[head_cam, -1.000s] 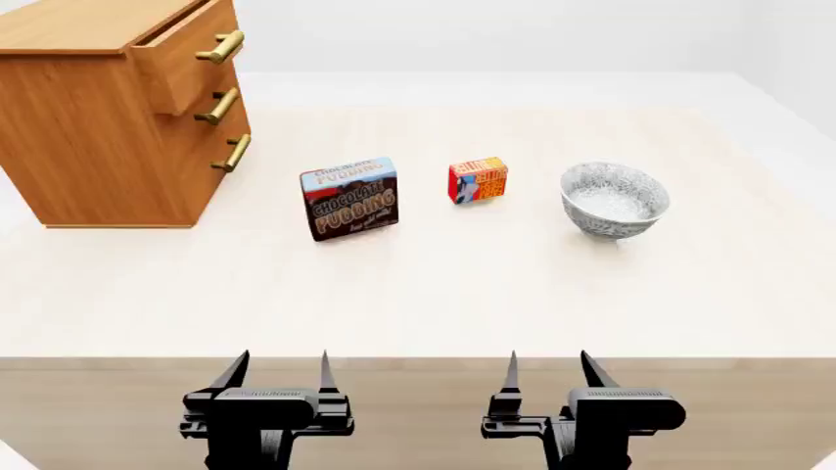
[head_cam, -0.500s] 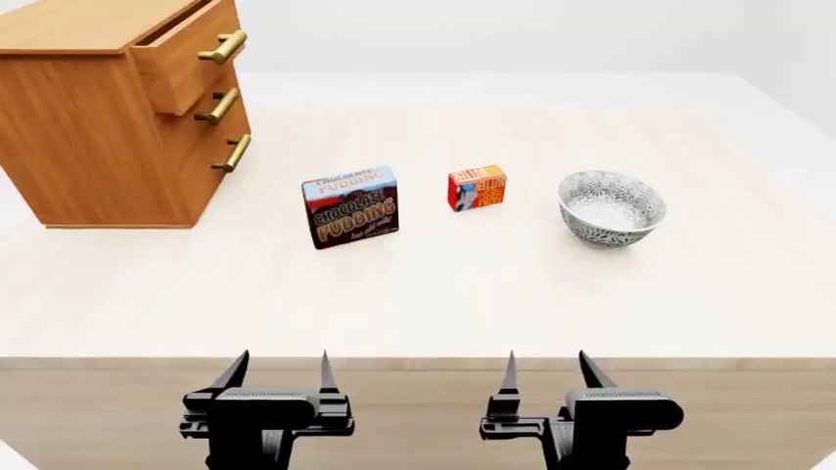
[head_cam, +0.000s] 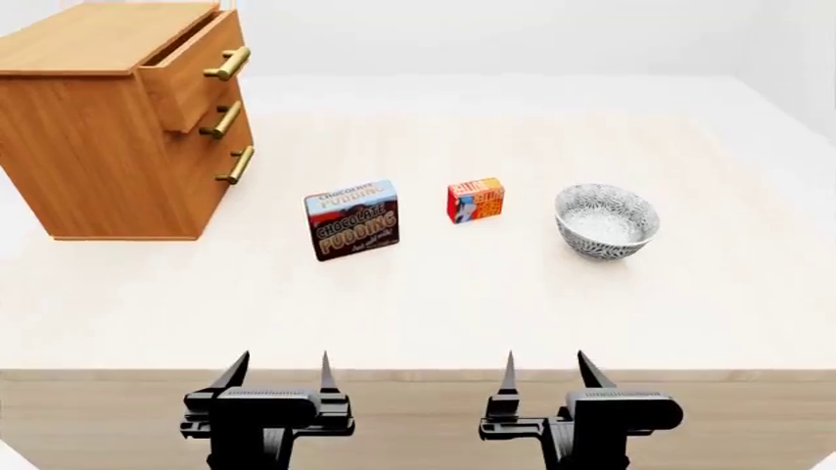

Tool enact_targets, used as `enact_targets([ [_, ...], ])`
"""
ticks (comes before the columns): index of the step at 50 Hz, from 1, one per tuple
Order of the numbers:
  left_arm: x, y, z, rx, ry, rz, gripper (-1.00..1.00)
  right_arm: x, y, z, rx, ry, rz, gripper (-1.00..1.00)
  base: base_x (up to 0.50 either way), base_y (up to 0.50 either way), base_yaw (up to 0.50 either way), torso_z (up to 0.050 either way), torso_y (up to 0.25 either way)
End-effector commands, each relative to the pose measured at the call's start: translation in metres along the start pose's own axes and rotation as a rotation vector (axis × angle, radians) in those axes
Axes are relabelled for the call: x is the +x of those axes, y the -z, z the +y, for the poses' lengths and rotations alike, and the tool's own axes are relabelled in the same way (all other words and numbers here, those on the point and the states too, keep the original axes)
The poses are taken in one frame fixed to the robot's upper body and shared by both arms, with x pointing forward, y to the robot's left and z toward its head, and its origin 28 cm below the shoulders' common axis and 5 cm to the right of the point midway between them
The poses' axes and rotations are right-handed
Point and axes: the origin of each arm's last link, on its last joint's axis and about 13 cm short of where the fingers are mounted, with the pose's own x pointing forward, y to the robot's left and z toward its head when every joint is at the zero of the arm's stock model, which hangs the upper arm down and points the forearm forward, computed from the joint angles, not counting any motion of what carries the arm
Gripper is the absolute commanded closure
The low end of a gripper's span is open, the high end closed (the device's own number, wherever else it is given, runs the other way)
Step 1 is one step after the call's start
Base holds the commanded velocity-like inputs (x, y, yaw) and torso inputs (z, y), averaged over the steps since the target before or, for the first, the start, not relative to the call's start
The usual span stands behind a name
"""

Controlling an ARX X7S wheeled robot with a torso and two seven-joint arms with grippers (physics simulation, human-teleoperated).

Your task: Put the butter at the back in the top drawer of the cabinet and close it.

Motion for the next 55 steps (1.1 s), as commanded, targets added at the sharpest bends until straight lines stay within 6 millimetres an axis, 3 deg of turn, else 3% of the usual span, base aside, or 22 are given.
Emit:
enact_targets([
  [1, 0.000, 0.000, 0.000, 0.001, 0.002, 0.002, -1.00, 0.000, 0.000, 0.000, 0.005, -0.002, -0.001, -1.00, 0.00, 0.00, 0.00, 0.050, 0.000],
  [28, -0.001, 0.000, 0.000, 0.005, 0.007, -0.008, -1.00, -0.001, -0.001, 0.000, 0.011, 0.003, -0.011, -1.00, 0.00, 0.00, 0.00, 0.050, 0.000],
  [32, 0.000, -0.002, 0.001, -0.008, 0.004, -0.011, -1.00, -0.002, -0.004, -0.001, 0.016, 0.019, -0.026, -1.00, 0.00, 0.00, 0.00, 0.000, 0.000],
  [45, -0.021, -0.057, 0.009, 0.059, -0.024, -0.192, -1.00, -0.019, -0.058, -0.001, -0.018, 0.054, -0.152, -1.00, 0.00, 0.00, 0.00, 0.000, 0.000],
  [55, -0.031, -0.071, 0.009, 0.064, -0.022, -0.229, -1.00, -0.029, -0.069, 0.000, -0.025, 0.032, -0.182, -1.00, 0.00, 0.00, 0.00, 0.000, 0.000],
])
